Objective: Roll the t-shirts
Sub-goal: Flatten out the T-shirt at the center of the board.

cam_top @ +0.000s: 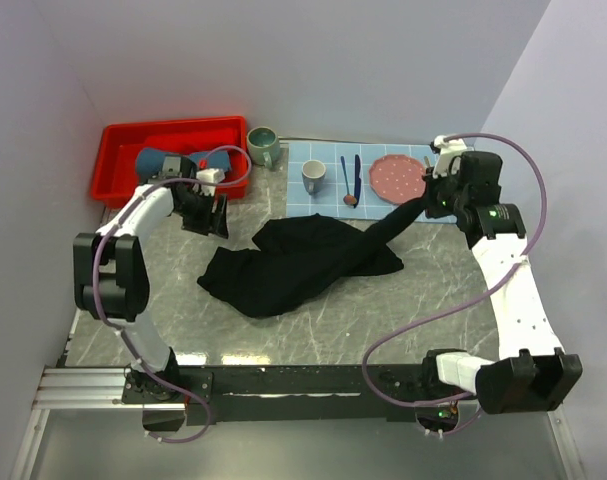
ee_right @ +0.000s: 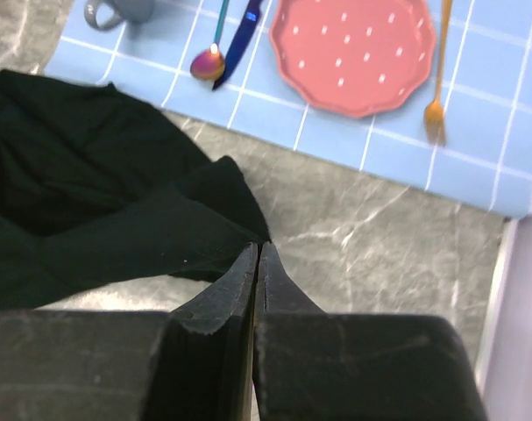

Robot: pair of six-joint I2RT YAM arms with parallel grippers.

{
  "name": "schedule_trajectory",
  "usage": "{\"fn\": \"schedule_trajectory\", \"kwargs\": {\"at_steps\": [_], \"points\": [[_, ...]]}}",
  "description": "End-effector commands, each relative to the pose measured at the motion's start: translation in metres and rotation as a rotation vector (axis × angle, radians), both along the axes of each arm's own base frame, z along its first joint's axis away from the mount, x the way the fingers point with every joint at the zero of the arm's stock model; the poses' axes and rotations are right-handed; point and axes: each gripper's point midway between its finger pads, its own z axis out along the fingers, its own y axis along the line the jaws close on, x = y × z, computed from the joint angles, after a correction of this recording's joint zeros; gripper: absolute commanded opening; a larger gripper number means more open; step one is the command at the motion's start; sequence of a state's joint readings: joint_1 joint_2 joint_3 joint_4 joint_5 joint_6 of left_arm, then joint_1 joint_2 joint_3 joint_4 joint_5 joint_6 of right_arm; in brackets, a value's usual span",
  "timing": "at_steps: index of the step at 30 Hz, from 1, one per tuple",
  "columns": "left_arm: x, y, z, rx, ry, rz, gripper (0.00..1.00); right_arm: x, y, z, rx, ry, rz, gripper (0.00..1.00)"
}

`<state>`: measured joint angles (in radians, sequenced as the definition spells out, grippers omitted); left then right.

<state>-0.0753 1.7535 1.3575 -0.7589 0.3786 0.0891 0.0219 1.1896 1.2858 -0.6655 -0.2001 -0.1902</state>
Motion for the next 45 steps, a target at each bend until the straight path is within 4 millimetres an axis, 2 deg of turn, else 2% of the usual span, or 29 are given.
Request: {"fn": "schedule_trajectory", "kwargs": {"at_steps": [1,4,9,13,18,20,21,22,24,25,26,28,29,31,32,33,34,35,36,37,38,39,40,42,43,45], "points": [[0.005,0.006,-0.026,0.036,0.023,0.013,0.69,0.001,-0.003,-0.013,0.034,0.03,-0.058,0.0],[0.005,0.01,-0.047,0.065,0.066,0.024,0.66,0.004,-0.004,-0.011,0.046,0.021,-0.08,0.0],[0.014,0.01,-0.065,0.067,0.076,0.051,0.61,0.009,-0.002,-0.009,0.061,0.028,-0.078,0.0],[0.011,0.01,-0.074,0.076,0.095,0.049,0.54,0.014,-0.002,-0.012,0.055,0.042,-0.072,0.0],[0.004,-0.002,-0.088,0.1,0.107,0.011,0.52,0.02,-0.001,-0.017,0.061,0.051,-0.074,0.0],[0.007,-0.011,-0.09,0.105,0.102,-0.013,0.49,0.022,-0.001,-0.017,0.063,0.052,-0.075,0.0],[0.005,-0.012,-0.096,0.111,0.119,-0.024,0.45,0.022,-0.001,-0.018,0.061,0.055,-0.076,0.0],[0.005,-0.012,-0.099,0.125,0.126,-0.025,0.36,0.022,-0.001,-0.018,0.059,0.053,-0.076,0.0],[0.002,-0.014,-0.105,0.133,0.144,-0.037,0.26,0.022,-0.002,-0.017,0.054,0.05,-0.078,0.0],[0.002,-0.013,-0.105,0.136,0.146,-0.036,0.13,0.022,-0.003,-0.017,0.052,0.048,-0.082,0.0],[0.001,-0.012,-0.104,0.139,0.146,-0.035,0.04,0.023,-0.005,-0.017,0.05,0.045,-0.091,0.0],[0.004,-0.011,-0.092,0.137,0.106,-0.048,0.01,0.023,-0.01,-0.014,0.049,0.034,-0.106,0.0],[0.009,-0.006,-0.083,0.142,0.082,-0.037,0.01,0.024,-0.01,-0.012,0.049,0.027,-0.109,0.0],[0.021,0.004,-0.048,0.136,-0.005,-0.019,0.01,0.029,-0.026,-0.003,0.05,-0.002,-0.151,0.0],[0.036,0.017,-0.024,0.125,-0.068,0.02,0.01,0.031,-0.035,0.002,0.049,-0.013,-0.173,0.0],[0.043,0.021,0.012,0.097,-0.154,0.031,0.01,0.035,-0.04,0.005,0.055,-0.021,-0.187,0.0],[0.049,0.029,0.035,0.082,-0.209,0.046,0.01,0.041,-0.043,0.021,0.058,-0.062,-0.189,0.0],[0.06,0.04,0.07,0.067,-0.288,0.072,0.01,0.044,-0.045,0.03,0.06,-0.087,-0.19,0.0],[0.06,0.05,0.108,0.037,-0.379,0.082,0.01,0.048,-0.051,0.04,0.057,-0.115,-0.203,0.0],[0.061,0.065,0.131,0.034,-0.436,0.111,0.01,0.055,-0.055,0.061,0.052,-0.179,-0.207,0.0],[0.064,0.07,0.162,0.033,-0.519,0.121,0.01,0.058,-0.056,0.073,0.051,-0.212,-0.204,0.0],[0.058,0.074,0.195,0.031,-0.602,0.14,0.01,0.061,-0.057,0.084,0.048,-0.243,-0.203,0.0],[0.056,0.076,0.214,0.026,-0.655,0.143,0.01,0.064,-0.057,0.107,0.044,-0.304,-0.199,0.0],[0.043,0.078,0.261,0.032,-0.778,0.155,0.01,0.065,-0.057,0.128,0.047,-0.356,-0.199,0.0],[0.039,0.079,0.276,0.036,-0.815,0.166,0.01,0.065,-0.057,0.15,0.049,-0.411,-0.198,0.0],[0.025,0.079,0.316,0.032,-0.922,0.198,0.01,0.061,-0.055,0.176,0.052,-0.475,-0.19,0.0]]}}
